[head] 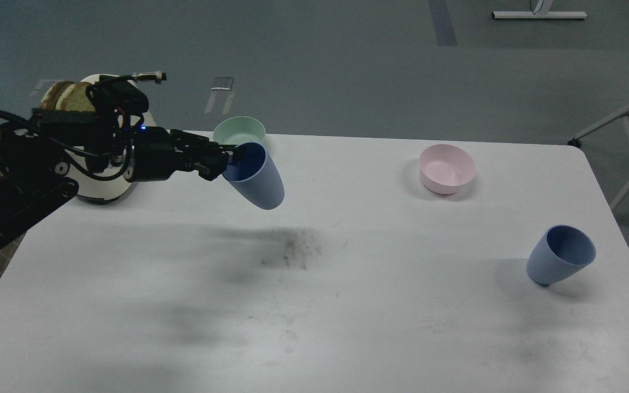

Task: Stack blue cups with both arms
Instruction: 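Carry the blue cup with the left gripper to the table center, then release the cup upright and raise the left gripper away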

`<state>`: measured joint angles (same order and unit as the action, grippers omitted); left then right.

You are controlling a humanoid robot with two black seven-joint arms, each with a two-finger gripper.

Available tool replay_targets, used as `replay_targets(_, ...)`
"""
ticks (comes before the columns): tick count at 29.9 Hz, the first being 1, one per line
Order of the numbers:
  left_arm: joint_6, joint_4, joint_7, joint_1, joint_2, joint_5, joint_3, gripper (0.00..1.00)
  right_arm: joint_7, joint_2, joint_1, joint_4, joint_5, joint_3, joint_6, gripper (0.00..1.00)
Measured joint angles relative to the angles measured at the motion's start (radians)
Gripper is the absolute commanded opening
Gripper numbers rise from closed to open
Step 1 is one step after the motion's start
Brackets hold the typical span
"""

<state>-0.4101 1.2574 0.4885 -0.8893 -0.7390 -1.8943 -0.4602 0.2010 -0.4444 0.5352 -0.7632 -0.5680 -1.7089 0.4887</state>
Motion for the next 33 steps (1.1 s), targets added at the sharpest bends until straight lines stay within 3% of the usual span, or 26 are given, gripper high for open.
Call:
replay_targets(5, -0.009, -0.053, 0.0, -0.097, 0.15, -0.099, 0.152, 0.0, 0.0, -0.02, -0.035, -0.002, 0.026, -0.02, 0.0, 1.0)
replay_targets(9, -0.008, -0.09, -0.025, -0.106, 0.233, -0.129, 0.19, 0.0, 0.0, -0.026, -0.065, -0.003, 0.031, -0.044, 0.0, 1.0)
replay_targets(13, -0.007, -0.113, -0.057, -0.101, 0.262, -0.17, 0.202, 0.0, 0.0, -0.026, -0.08, -0.003, 0.031, -0.053, 0.0, 1.0)
replay_targets(23, -0.008, -0.136, -0.063, -0.111, 0.305, -0.199, 0.268, 0.0, -0.001, -0.027, -0.082, -0.007, 0.031, -0.056, 0.0, 1.0)
replay_targets(26, -0.008, -0.134, -0.063, -0.11, 0.306, -0.199, 0.269, 0.24, -0.001, -0.027, -0.082, -0.007, 0.031, -0.056, 0.0, 1.0)
replay_targets(27, -0.008, -0.134, -0.063, -0.11, 0.306, -0.198, 0.269, 0.43, -0.001, -0.026, -0.082, -0.007, 0.031, -0.056, 0.0, 1.0)
replay_targets(30, -0.011, -0.126, -0.062, -0.11, 0.307, -0.189, 0.268, 0.79, -0.001, -0.024, -0.082, -0.01, 0.031, -0.056, 0.0, 1.0)
replay_targets(32, -0.011, -0.12, -0.06, -0.111, 0.303, -0.182, 0.261, 0.8, -0.001, -0.024, -0.082, -0.011, 0.031, -0.056, 0.0, 1.0)
replay_targets(33, -0.011, -0.116, -0.058, -0.113, 0.3, -0.172, 0.257, 0.86, -0.001, -0.024, -0.082, -0.011, 0.031, -0.056, 0.0, 1.0)
